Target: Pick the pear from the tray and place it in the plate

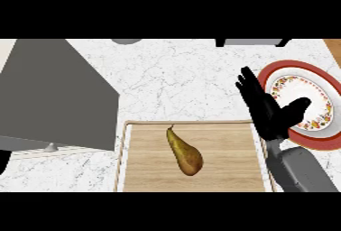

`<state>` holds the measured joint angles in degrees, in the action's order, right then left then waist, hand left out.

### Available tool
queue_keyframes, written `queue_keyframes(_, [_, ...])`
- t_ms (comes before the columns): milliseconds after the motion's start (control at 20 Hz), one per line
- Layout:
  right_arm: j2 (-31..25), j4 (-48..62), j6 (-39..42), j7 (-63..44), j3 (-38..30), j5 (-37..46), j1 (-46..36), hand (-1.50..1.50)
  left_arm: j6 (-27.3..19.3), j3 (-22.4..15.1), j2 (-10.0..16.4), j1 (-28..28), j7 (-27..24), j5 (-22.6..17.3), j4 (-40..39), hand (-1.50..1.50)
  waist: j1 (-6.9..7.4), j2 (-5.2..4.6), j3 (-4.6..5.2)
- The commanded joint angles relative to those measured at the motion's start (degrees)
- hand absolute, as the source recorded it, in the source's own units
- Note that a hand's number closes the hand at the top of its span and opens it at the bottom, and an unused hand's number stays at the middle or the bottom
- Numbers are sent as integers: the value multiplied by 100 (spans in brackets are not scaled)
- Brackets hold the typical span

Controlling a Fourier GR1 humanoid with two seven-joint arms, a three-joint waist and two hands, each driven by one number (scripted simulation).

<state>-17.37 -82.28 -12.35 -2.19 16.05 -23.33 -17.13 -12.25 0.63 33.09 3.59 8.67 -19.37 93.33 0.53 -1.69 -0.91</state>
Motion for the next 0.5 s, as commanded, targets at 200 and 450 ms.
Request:
queue_keyframes(200, [244, -758, 2063, -247, 1589, -67, -1098, 150, 478, -447, -150, 424, 132, -825, 652, 0, 388, 103, 50])
queue_keyframes(450, [-1374, -1336, 1999, 887, 1897, 2809, -2472, 150, 596, -954, -245, 573, 403, -657, 668, 0, 234, 431, 121])
